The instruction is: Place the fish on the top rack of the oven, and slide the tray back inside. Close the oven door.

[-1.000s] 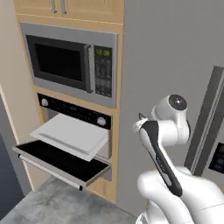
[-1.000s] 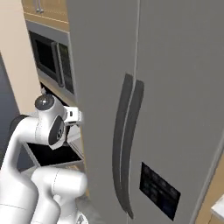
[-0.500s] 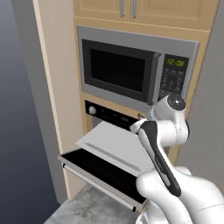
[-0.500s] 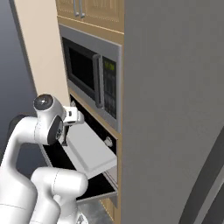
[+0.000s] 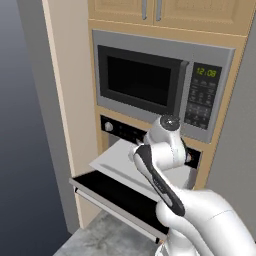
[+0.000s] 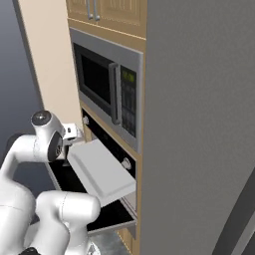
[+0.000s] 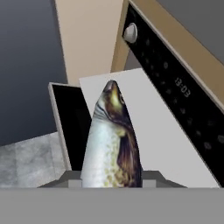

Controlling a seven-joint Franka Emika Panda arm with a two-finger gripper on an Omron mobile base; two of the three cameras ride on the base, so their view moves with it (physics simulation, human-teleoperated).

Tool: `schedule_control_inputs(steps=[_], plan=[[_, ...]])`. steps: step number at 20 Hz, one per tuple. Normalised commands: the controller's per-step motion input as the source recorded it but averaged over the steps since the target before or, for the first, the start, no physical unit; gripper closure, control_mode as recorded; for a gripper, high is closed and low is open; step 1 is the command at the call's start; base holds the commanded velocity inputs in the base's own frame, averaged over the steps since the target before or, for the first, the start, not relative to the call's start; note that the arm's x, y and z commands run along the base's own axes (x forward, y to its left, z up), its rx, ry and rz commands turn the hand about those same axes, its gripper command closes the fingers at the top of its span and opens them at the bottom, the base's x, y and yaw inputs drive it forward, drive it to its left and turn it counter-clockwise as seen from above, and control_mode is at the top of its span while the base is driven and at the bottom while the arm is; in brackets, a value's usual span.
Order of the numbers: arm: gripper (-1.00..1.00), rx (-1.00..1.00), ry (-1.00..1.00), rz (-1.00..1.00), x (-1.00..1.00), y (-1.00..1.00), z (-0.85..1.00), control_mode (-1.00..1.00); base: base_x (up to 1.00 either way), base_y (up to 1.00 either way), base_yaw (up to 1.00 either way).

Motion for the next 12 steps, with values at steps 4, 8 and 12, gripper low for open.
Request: schedule_control_inputs(steps=[4,8,12], plan=[[1.0,-0.11,0.14,0.08,0.53,0.5,-0.46,-1.0,0.0,0.0,0.0],[1.0,-0.08,0.18,0.05,0.65,0.12,-0.29,-1.0,0.0,0.0,0.0],[1.0,-0.05,0.15,0.12,0.54,-0.09,-0.26,-1.0,0.0,0.0,0.0]])
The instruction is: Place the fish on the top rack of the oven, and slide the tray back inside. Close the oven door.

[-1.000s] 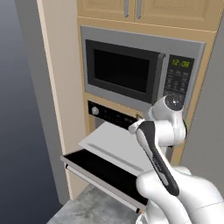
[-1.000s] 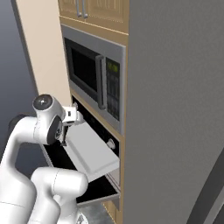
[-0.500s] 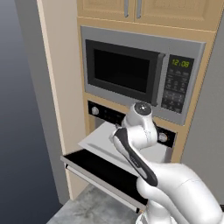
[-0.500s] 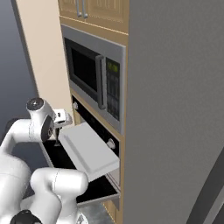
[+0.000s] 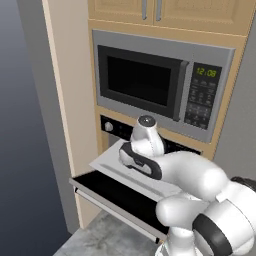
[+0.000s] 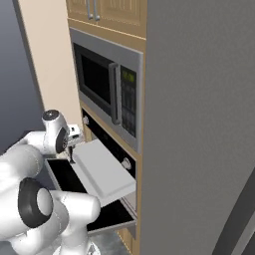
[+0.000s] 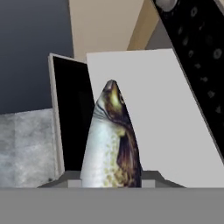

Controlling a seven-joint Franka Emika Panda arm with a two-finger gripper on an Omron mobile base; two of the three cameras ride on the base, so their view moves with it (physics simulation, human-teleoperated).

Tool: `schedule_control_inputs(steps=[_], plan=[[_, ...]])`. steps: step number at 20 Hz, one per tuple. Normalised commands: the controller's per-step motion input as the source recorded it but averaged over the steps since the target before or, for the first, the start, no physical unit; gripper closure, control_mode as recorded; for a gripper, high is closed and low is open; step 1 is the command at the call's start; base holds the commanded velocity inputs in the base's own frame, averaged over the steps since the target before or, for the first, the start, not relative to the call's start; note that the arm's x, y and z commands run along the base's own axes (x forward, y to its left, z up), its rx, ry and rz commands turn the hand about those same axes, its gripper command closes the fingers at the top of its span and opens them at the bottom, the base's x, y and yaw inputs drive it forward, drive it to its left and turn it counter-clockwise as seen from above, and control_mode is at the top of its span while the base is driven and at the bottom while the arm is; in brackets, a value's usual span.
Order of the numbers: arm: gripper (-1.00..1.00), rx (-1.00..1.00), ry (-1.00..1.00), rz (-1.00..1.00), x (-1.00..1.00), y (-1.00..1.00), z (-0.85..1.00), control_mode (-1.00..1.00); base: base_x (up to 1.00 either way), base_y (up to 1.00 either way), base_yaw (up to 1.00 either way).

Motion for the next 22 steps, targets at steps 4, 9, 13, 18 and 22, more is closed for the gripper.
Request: schedule_control_inputs(steps=[4,9,13,18,22], plan=[[1.0,-0.04,0.09,0.14,0.47,-0.1,-0.38,-1.0,0.0,0.0,0.0],[1.0,-0.06,0.0,0.09,0.43,0.0,-0.46,-1.0,0.0,0.0,0.0],[1.0,-0.04,0.0,0.05,0.51,0.0,-0.41,-1.0,0.0,0.0,0.0],[1.0,-0.03,0.0,0.02,0.42,0.0,-0.45,-1.0,0.0,0.0,0.0],[1.0,-0.04,0.0,0.0,0.35,0.0,-0.47,-1.0,0.0,0.0,0.0]])
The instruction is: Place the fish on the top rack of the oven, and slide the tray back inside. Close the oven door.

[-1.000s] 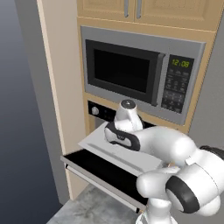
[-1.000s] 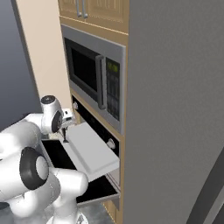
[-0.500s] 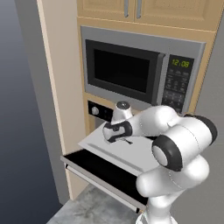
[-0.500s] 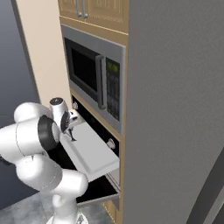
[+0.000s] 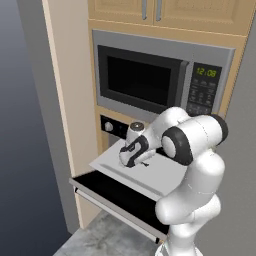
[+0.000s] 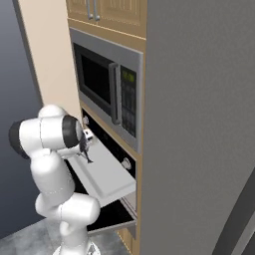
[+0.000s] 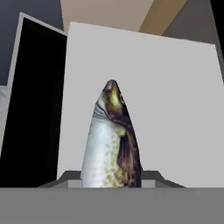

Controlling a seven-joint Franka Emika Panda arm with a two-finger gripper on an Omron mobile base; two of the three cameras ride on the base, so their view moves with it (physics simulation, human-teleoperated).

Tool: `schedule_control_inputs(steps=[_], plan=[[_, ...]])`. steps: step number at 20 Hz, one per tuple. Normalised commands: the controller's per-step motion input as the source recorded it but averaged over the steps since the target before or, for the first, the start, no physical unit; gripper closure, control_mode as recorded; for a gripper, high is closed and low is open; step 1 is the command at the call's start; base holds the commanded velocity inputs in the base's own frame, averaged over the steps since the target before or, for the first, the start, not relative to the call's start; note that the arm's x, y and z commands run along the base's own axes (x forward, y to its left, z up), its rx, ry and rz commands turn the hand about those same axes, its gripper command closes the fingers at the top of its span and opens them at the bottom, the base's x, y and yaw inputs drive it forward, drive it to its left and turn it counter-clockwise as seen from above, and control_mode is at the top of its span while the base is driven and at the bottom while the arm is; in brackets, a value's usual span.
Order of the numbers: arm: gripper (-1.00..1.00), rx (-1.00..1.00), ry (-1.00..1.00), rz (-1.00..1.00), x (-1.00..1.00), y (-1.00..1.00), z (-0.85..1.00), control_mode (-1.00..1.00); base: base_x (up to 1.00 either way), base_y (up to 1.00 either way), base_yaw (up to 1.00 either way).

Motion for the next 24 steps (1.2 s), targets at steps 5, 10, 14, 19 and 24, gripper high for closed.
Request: schedule_control_inputs(steps=[5,10,14,19,24], plan=[[1.0,-0.05,0.0,0.0,0.39,0.06,-0.47,-1.0,0.0,0.0,0.0],[1.0,-0.05,0.0,0.0,0.39,0.07,-0.52,-1.0,0.0,0.0,0.0],[1.0,-0.05,0.0,0.0,0.33,0.04,-0.54,-1.0,0.0,0.0,0.0],[1.0,-0.04,0.0,0.0,0.36,0.01,-0.47,-1.0,0.0,0.0,0.0],[-1.0,0.0,0.01,0.0,0.39,0.0,-0.22,-1.0,0.0,0.0,0.0]])
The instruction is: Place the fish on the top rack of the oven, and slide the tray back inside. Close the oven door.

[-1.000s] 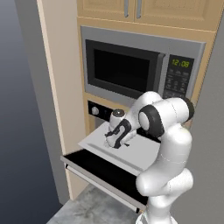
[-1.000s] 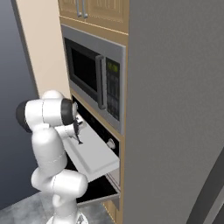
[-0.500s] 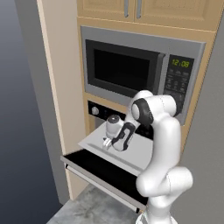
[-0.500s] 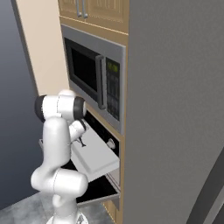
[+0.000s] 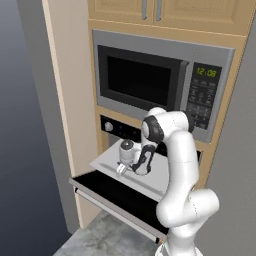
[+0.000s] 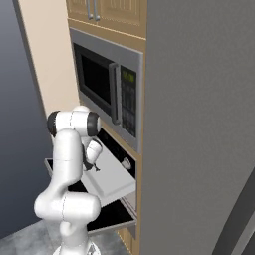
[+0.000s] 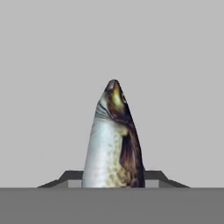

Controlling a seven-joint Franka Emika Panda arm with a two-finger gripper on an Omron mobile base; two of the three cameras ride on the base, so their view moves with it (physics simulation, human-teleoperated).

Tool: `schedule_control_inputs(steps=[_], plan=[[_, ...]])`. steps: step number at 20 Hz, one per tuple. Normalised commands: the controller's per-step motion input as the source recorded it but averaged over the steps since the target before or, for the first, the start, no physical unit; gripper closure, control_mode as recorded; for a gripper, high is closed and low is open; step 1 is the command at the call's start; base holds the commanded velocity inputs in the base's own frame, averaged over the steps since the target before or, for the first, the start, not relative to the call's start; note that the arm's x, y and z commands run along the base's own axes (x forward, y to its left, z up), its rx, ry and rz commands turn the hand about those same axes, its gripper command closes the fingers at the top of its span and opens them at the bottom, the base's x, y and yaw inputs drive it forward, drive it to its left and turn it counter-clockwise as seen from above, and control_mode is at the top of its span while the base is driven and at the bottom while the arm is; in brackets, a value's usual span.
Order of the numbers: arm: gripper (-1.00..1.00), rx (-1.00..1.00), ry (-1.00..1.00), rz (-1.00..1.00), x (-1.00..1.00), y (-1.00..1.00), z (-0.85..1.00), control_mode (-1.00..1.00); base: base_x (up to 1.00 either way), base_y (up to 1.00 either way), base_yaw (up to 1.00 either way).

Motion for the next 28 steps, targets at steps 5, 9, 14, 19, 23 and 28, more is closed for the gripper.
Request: schedule_control_inputs(steps=[5,9,14,19,23,28], plan=[[-1.0,0.0,0.01,0.0,0.09,0.01,-0.01,-1.0,0.0,0.0,0.0],[-1.0,-0.05,0.01,0.0,-0.5,0.16,0.4,-1.0,0.0,0.0,0.0],[-1.0,-0.1,0.0,0.0,-0.77,0.27,0.8,-1.0,0.0,0.0,0.0],[-1.0,-0.08,0.0,0.01,-0.53,0.26,0.97,-1.0,0.0,0.0,0.0],[-1.0,-0.04,0.04,0.01,-0.23,0.33,0.97,-1.0,0.0,0.0,0.0],[-1.0,0.0,0.19,0.0,-0.04,0.38,0.88,-1.0,0.0,0.0,0.0]])
